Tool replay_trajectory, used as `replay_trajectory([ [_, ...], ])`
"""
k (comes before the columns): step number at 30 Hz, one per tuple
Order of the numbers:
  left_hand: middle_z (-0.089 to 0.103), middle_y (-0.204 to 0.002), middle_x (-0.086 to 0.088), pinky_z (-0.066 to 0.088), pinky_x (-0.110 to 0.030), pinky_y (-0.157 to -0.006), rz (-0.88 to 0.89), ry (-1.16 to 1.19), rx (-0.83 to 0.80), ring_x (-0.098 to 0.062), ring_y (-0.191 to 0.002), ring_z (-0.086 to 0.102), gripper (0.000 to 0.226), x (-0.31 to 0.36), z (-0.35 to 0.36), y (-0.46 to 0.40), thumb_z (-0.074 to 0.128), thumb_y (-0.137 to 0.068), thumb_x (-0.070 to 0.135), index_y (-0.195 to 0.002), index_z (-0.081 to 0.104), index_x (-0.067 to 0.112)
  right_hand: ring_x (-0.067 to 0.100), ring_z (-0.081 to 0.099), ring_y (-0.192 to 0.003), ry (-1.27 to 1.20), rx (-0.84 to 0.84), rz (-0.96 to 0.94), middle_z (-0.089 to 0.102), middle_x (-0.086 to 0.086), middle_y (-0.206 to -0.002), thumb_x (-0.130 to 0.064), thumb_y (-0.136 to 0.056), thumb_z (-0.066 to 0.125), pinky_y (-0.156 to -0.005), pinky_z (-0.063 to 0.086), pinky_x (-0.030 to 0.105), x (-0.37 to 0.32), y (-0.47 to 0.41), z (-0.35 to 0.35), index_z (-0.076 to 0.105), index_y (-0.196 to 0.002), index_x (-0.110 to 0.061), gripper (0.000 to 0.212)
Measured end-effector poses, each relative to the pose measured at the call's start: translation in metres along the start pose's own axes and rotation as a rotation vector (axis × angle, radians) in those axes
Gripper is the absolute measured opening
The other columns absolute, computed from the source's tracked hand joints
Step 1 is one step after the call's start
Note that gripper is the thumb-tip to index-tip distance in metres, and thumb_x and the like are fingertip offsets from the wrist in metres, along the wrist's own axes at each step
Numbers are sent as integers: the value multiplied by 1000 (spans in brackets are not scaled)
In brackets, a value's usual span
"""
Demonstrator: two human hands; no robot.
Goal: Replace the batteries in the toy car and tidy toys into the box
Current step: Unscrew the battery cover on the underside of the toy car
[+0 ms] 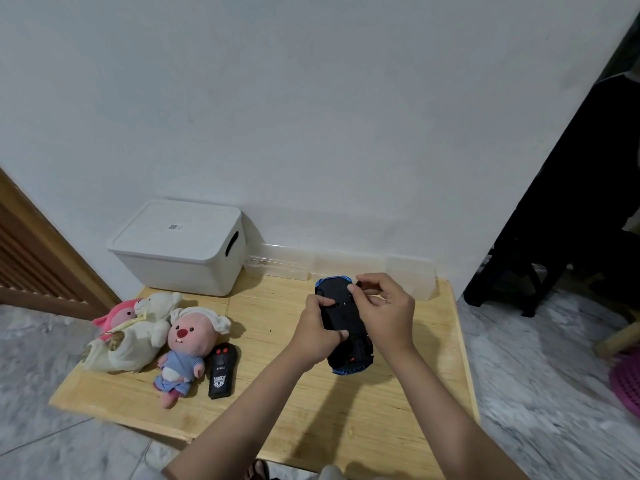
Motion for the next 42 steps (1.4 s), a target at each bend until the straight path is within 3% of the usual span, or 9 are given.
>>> replay_trajectory([
  [6, 49, -109, -5, 56, -40, -81, -4, -17, 11, -26, -100, 58, 48, -2, -1, -1, 66, -79, -3, -112, 36, 14, 10, 69, -79, -43, -49, 38, 71, -5, -84, 4, -78, 69, -77, 55, 23, 7, 1, 4, 65, -85, -29, 34],
  [12, 49, -114, -9, 56, -38, -80, -4, -27, 13, -26, -101, 59, 49, -3, -1, -1, 67, -78, -3, -112, 36, 14, 8, 65, -71, 41, 30, -60, 66, -7, -81, -2, -74, 77, -64, 58, 29, -1, 2, 1, 71, -84, -22, 23],
  [17, 48, -113, -6, 56, -33, -77, -1, -34, 29, -21, -96, 57, 49, -4, -2, -2, 67, -78, -3, -113, 37, 13, 6, 68, -80, 13, 20, -28, 70, -4, -83, 5, -79, 68, -77, 57, 28, 6, 3, 1, 69, -93, -16, 26],
  [21, 47, -112, -6, 53, -25, -71, 1, -31, 32, -19, -94, 55, 49, -5, -4, -3, 67, -78, -3, -114, 36, 11, 7, 68, -80, 16, -10, -28, 71, -6, -85, 4, -79, 68, -77, 58, 31, 6, 5, 2, 70, -91, -19, 26],
  [26, 47, -116, -8, 55, -32, -77, -5, -20, 26, -23, -100, 56, 50, -7, -4, -4, 68, -78, -2, -112, 36, 14, 10, 67, -76, 9, 22, -65, 66, 3, -86, 2, -77, 73, -69, 58, 29, 3, 6, 1, 73, -92, -19, 26],
  [33, 50, -110, -8, 55, -40, -78, -1, 2, 28, -24, -95, 55, 48, -10, -4, -5, 66, -78, -4, -109, 34, 16, 10, 64, -77, -10, 36, -6, 66, -7, -82, 6, -79, 67, -74, 55, 20, 5, 4, 2, 68, -96, -20, 31],
  [42, 50, -112, -9, 56, -45, -82, -8, 65, 10, -30, -101, 57, 47, -15, -6, -2, 65, -81, -3, -109, 35, 19, 14, 67, -76, 21, 26, -5, 69, -1, -81, 3, -78, 69, -67, 58, 27, 9, 8, 1, 68, -87, -14, 20],
])
Point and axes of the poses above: each hand's wrist, its own y-axis away from the middle knuckle, its own z-axis out of the palm, x = y × z, the point moved 7 cm from there along -y, towards the middle knuckle
